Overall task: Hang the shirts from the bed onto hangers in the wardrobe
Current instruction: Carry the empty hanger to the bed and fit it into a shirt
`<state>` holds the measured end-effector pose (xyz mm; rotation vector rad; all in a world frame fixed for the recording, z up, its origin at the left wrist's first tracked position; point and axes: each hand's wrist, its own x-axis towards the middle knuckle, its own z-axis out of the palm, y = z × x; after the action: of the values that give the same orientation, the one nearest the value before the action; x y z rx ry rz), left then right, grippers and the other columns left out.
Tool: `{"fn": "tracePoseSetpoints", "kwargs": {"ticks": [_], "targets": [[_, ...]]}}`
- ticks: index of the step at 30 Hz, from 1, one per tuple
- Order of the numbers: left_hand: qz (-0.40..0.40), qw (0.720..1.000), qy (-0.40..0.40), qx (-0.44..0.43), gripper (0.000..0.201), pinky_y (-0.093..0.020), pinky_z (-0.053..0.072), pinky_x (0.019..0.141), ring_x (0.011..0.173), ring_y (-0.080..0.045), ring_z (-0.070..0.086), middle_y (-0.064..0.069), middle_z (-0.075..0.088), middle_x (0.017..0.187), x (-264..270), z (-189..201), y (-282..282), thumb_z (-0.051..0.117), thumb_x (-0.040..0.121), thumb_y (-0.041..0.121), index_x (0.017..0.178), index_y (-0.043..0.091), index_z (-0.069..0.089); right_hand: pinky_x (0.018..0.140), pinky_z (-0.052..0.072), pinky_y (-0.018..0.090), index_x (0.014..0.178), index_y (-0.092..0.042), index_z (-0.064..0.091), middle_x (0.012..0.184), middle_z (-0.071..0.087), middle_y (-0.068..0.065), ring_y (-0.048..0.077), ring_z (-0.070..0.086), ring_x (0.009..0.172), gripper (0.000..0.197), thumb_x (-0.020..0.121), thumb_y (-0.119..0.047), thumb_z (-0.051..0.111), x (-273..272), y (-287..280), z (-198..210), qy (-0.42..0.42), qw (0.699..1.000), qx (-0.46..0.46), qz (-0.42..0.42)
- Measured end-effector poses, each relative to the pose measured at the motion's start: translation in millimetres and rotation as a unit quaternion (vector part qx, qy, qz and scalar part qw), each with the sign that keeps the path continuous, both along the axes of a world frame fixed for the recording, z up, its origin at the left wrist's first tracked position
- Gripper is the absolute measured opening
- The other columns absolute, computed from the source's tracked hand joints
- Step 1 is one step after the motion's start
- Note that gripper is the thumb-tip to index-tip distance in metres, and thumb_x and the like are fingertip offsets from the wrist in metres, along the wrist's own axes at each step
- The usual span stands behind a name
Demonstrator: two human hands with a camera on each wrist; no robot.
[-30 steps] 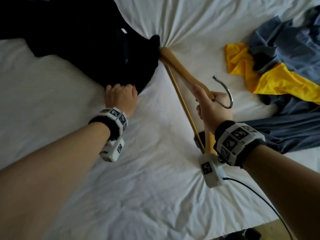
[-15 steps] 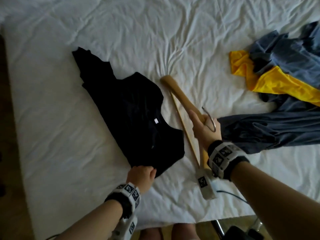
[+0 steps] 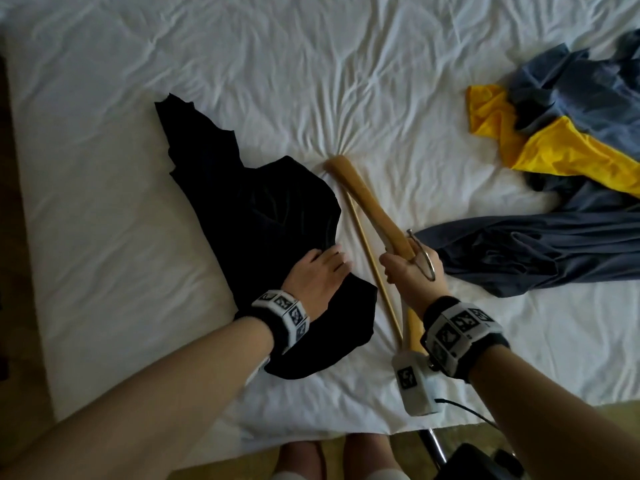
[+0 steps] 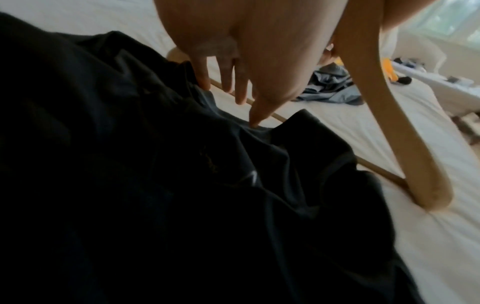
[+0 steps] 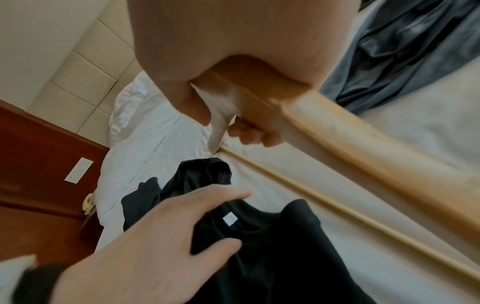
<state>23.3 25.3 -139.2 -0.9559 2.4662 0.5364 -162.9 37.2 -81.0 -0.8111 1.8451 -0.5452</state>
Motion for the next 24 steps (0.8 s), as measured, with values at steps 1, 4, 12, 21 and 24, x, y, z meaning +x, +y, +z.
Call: {"fn": "tracePoseSetpoints", "kwargs": {"ticks": [1, 4, 12, 21, 24], "targets": [[-0.017, 0.999, -0.031, 0.007, 0.050, -0.039, 0.026, 0.111, 0.144, -0.023, 0.024, -0.004, 0.034, 0.148, -7.4, -1.4, -6.0, 0.041, 0.094, 0.029, 0.142, 0.013, 0.036, 0.066, 0.052, 0.045, 0.083, -0.007, 0.061, 0.074, 0.063, 0.013, 0.034, 0.063, 0.071, 0.032, 0.062, -0.032, 0.059, 0.3, 1.5, -0.8, 0.000, 1.000, 0.000, 0.011], [-0.028, 0.994, -0.102, 0.000, 0.035, -0.042, 0.027, 0.106, 0.127, -0.023, 0.040, -0.003, 0.049, 0.133, -29.0, -3.1, -12.7, 0.037, 0.100, 0.032, 0.131, 0.017, 0.046, 0.066, 0.048, 0.036, 0.088, -0.013, 0.058, 0.077, 0.063, 0.005, 0.026, 0.062, 0.074, 0.034, 0.062, -0.035, 0.060, 4.8, 8.0, -1.5, 0.010, 0.999, -0.006, 0.048], [-0.044, 0.999, 0.006, -0.017, 0.028, -0.039, 0.048, 0.093, 0.095, -0.024, 0.065, -0.002, 0.070, 0.088, -30.8, 8.3, 1.0, 0.041, 0.089, 0.010, 0.085, 0.016, 0.068, 0.063, 0.051, 0.030, 0.098, -0.027, 0.048, 0.084, 0.065, -0.002, 0.012, 0.064, 0.073, 0.039, 0.077, -0.050, 0.073, 30.4, 17.9, -0.6, 0.005, 0.993, 0.035, 0.112], [0.052, 0.983, 0.164, -0.056, 0.025, -0.029, 0.048, 0.059, 0.055, -0.022, 0.062, 0.000, 0.061, 0.060, 12.7, 97.5, 19.5, 0.036, 0.076, 0.028, 0.072, 0.019, 0.059, 0.077, 0.057, 0.042, 0.106, -0.016, 0.053, 0.089, 0.068, 0.006, 0.024, 0.067, 0.078, 0.037, 0.076, -0.021, 0.075, 34.4, 30.9, 58.4, -0.003, 0.977, 0.062, 0.206], [0.087, 0.974, 0.186, -0.099, 0.028, -0.025, 0.044, 0.052, 0.054, -0.018, 0.061, 0.003, 0.060, 0.060, 25.5, 142.6, 18.5, 0.040, 0.078, 0.029, 0.085, 0.020, 0.066, 0.068, 0.050, 0.032, 0.103, -0.020, 0.051, 0.086, 0.064, 0.000, 0.020, 0.063, 0.078, 0.035, 0.080, -0.034, 0.074, 44.4, 26.9, 100.3, 0.052, 0.970, 0.030, 0.234]]}}
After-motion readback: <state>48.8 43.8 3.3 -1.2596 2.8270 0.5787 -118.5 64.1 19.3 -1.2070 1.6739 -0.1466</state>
